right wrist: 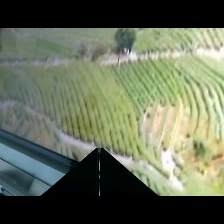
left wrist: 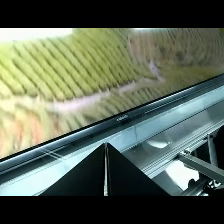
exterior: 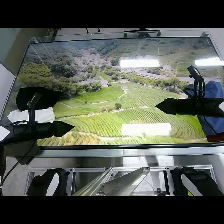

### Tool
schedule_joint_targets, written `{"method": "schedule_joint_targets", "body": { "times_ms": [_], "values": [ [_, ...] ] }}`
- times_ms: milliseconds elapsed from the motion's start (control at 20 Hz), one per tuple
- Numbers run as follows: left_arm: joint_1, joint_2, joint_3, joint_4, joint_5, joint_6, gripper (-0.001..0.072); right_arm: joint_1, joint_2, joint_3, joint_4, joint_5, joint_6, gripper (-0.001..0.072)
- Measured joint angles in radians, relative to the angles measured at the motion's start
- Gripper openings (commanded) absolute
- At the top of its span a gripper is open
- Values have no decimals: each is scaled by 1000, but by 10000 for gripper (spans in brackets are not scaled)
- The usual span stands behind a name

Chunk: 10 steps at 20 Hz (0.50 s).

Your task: Fold the shirts.

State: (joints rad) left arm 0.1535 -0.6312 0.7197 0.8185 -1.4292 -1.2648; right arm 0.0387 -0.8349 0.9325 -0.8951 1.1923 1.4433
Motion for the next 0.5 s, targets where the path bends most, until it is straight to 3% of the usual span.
{"method": "schedule_joint_targets", "body": {
  "times_ms": [300,350,450,500],
  "values": [
    [0,0,0,0,-3,0,24,0,0,0,0,0,0,19],
    [0,0,0,0,-2,0,95,0,0,0,0,0,0,19],
    [0,-1,9,24,18,-1,661,0,0,0,0,0,0,18],
    [0,-7,25,58,36,-10,720,0,0,0,0,0,0,19]
  ]
}}
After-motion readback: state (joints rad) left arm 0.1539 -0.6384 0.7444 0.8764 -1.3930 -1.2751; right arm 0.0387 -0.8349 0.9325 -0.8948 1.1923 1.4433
